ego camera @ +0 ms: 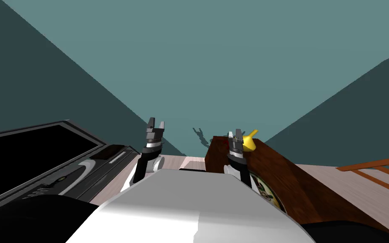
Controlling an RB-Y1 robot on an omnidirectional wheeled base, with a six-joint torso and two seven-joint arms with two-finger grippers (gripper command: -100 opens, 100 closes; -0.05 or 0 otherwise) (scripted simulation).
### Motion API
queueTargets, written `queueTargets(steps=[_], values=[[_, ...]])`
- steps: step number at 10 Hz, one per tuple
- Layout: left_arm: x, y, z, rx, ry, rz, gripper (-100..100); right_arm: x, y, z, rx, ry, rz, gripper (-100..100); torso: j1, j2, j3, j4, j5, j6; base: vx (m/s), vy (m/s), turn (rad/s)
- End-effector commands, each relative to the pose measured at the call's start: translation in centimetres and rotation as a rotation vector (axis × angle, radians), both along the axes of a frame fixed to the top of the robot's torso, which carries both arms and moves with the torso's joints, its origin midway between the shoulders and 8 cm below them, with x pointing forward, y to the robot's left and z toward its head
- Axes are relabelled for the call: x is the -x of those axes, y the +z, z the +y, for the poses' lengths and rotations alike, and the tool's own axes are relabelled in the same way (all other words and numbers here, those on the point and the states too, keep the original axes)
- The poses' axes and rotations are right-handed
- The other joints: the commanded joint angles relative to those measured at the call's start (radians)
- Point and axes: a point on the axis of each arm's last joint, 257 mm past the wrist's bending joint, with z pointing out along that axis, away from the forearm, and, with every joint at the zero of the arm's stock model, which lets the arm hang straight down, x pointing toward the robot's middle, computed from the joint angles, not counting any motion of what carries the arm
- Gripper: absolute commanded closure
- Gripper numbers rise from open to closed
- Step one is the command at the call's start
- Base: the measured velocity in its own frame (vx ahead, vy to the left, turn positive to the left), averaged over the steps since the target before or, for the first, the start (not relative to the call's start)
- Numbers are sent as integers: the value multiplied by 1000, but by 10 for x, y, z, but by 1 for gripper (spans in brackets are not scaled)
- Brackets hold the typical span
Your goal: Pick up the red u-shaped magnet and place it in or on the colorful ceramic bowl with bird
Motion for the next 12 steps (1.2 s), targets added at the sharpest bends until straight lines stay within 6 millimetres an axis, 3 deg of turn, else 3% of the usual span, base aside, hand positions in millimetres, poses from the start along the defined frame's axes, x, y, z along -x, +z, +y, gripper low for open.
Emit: queueTargets(steps=[1, 3, 7, 12], values=[[0, 0, 0, 0, 0, 0, 0, -1, -3, 0, 29, 9, 15, -100, 0, 0, 0, 0, 0, 0, -3, 94, 11], [0, 0, 0, 0, 0, 0, 0, -3, -8, -1, 62, 14, 38, -100, 10, -1, 0, 0, 2, 0, 18, 161, -28], [0, 0, 0, 0, 0, 0, 0, -9, -28, -8, 150, 12, 115, -100, 5, -2, -1, -1, 1, 0, 30, 85, -47], [0, 0, 0, 0, 0, 0, 0, -18, -75, -31, 322, -20, 282, -100, 5, -2, -1, 0, 1, 0, 26, 80, -64]])
